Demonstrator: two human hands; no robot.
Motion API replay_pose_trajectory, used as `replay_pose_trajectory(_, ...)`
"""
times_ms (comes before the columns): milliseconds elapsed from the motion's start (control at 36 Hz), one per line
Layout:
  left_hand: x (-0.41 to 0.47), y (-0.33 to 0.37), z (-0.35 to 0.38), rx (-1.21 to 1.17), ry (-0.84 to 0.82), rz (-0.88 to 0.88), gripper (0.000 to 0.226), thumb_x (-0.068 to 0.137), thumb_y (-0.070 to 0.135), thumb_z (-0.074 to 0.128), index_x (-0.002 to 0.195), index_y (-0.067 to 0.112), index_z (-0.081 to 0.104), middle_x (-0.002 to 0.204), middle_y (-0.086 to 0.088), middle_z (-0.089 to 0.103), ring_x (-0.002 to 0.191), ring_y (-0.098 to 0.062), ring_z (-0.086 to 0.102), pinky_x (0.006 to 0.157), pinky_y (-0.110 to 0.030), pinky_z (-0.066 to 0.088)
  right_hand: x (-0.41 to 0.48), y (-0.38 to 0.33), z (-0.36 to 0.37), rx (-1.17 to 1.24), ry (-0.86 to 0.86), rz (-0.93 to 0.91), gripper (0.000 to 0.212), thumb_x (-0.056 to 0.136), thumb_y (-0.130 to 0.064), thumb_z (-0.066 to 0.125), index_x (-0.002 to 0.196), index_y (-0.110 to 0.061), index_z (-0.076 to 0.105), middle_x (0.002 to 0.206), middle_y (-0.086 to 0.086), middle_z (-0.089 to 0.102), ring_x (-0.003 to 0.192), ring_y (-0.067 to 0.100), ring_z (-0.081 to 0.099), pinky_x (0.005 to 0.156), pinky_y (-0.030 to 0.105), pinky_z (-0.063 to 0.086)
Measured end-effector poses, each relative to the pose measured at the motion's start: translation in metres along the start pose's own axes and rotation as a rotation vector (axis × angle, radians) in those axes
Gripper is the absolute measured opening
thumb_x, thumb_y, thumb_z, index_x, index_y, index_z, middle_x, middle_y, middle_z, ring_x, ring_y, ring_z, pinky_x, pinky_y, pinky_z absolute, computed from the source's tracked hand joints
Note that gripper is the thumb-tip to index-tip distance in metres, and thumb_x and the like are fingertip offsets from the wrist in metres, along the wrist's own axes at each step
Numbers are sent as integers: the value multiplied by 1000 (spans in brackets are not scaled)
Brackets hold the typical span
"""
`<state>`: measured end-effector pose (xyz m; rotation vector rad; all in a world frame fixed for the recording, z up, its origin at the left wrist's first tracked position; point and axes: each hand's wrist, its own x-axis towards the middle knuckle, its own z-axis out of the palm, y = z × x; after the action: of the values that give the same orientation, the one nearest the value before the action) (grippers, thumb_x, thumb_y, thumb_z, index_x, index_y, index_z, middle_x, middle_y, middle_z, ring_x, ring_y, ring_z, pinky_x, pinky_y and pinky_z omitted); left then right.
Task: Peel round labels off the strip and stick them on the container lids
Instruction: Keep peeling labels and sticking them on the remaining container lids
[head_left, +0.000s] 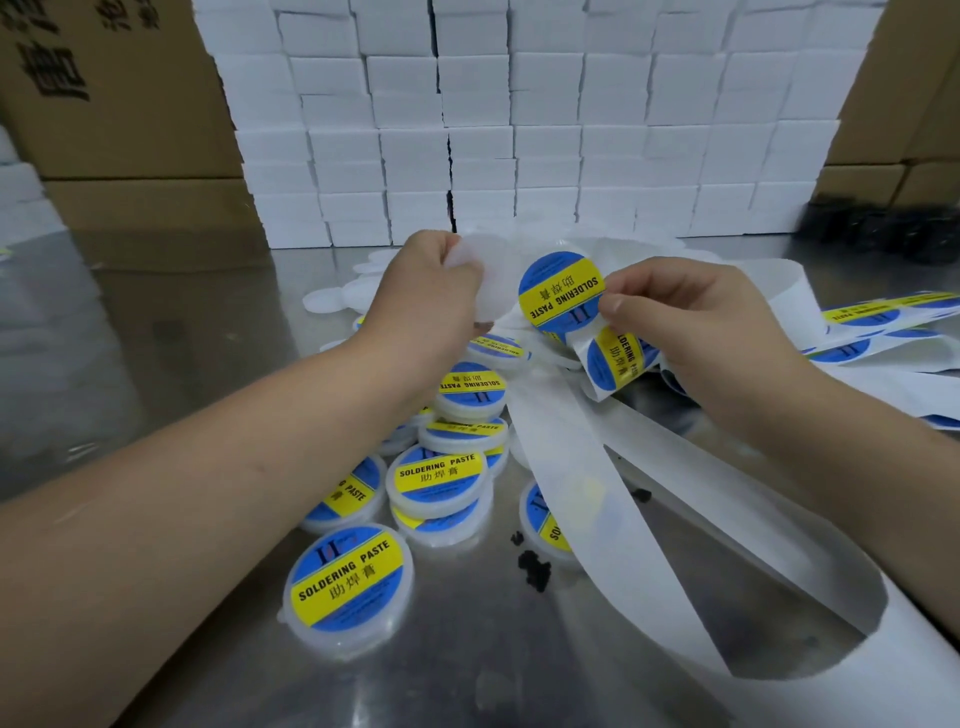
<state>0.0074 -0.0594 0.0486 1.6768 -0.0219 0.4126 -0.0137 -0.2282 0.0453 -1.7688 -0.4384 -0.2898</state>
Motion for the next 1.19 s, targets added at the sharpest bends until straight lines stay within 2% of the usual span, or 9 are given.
replay_pose_trajectory(83,-5,3,1,-143,-73,-61,22,95,8,43,93,29,51,110,-2,51,89,-23,60,52,-24,55,0,0,-1,18,-33,-7,25,84,-6,60,67,-24,65,51,-13,60,52,0,51,52,12,43)
replay_pose_trajectory(139,-7,3,2,-179,-129,-74,28,95,7,44,103,32,53,127,-6,47,84,-25,64,56,-25,55,0,0,-2,39,-56,-5,23,84,-4,59,71,-21,66,53,-13,61,52,1,51,52,13,43)
replay_pose_trajectory(194,-9,4,3,-203,-178,-73,31,95,7,43,104,33,57,133,-8,46,81,-24,68,62,-27,56,0,0,-1,43,-72,2,22,84,-4,59,72,-22,66,55,-12,62,54,2,52,53,13,44)
replay_pose_trajectory(333,-14,8,2,-359,-263,-105,28,96,12,36,100,26,60,113,-13,60,80,-27,67,56,-27,55,0,2,-1,29,-104,15,28,82,-7,61,66,-28,70,63,-9,63,58,4,55,58,16,47)
replay_pose_trajectory(417,-16,8,1,-370,-307,-105,29,96,18,33,96,26,61,112,-13,60,78,-27,67,55,-27,54,-1,2,0,29,-128,16,33,82,-7,62,62,-32,71,64,-8,63,59,3,56,58,15,48)
replay_pose_trajectory(472,-17,7,2,-352,-319,-86,28,96,18,36,94,26,63,109,-12,61,78,-27,68,55,-27,54,-2,1,1,55,-142,18,32,82,-5,61,64,-30,71,66,-4,63,60,4,57,58,15,48)
replay_pose_trajectory(695,-17,1,1,-297,-343,16,20,91,14,53,95,31,64,100,0,65,82,-22,69,58,-26,54,-2,0,0,38,-163,21,23,82,-6,61,75,-26,69,64,-8,65,59,1,57,59,12,47)
replay_pose_trajectory(1195,-18,-2,4,-275,-320,85,27,87,10,60,85,37,66,86,11,69,80,-17,70,58,-25,55,-3,-1,1,26,-149,68,22,83,-8,61,75,-27,69,61,-11,66,55,-1,56,53,8,46)
